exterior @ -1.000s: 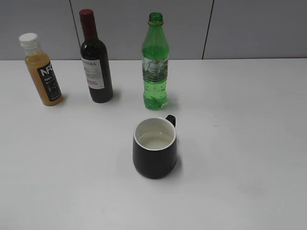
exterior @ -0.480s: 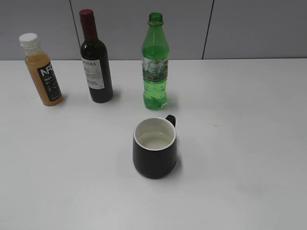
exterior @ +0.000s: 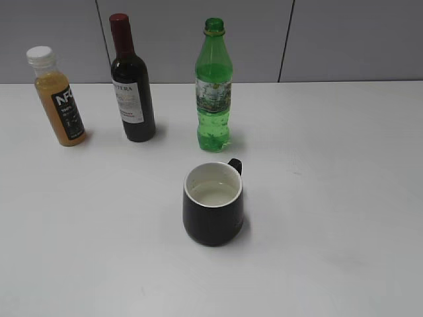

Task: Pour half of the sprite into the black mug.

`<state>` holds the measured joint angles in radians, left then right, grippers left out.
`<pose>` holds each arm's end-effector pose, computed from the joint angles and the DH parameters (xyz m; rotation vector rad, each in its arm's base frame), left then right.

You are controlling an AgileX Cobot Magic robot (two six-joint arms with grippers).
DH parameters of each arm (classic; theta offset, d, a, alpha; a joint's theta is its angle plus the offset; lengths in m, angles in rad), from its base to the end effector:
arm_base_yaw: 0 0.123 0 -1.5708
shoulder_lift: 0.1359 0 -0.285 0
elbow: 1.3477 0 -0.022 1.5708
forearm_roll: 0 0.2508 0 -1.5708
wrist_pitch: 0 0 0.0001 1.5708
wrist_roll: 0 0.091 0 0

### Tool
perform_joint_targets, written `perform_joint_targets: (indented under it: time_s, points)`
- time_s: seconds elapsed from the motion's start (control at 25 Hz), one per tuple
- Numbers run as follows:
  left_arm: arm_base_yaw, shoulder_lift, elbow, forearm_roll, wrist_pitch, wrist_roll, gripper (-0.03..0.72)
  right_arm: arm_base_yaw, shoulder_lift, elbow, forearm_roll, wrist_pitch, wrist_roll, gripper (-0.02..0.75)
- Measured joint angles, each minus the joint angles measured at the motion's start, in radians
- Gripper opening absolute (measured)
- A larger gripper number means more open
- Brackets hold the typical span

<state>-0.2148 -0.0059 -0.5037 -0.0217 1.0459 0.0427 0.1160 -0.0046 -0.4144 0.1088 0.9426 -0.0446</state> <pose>-0.0058 -0.0005 0.2795 0.2606 2.0055 -0.1350 0.0074 0.0089 0.2630 -0.1531 2.0010 0.1749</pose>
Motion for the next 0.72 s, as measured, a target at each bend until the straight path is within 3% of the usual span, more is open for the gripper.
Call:
perform_joint_targets:
  time_s: [0.4,0.72]
  points:
    - [0.010,0.000,0.000,-0.040,0.000,0.000,0.583,0.000,0.000,0.000,0.000,0.000,0.000,0.592]
    - [0.143,0.000,0.000,-0.039,0.000,0.000,0.583,0.000,0.000,0.000,0.000,0.000,0.000,0.592]
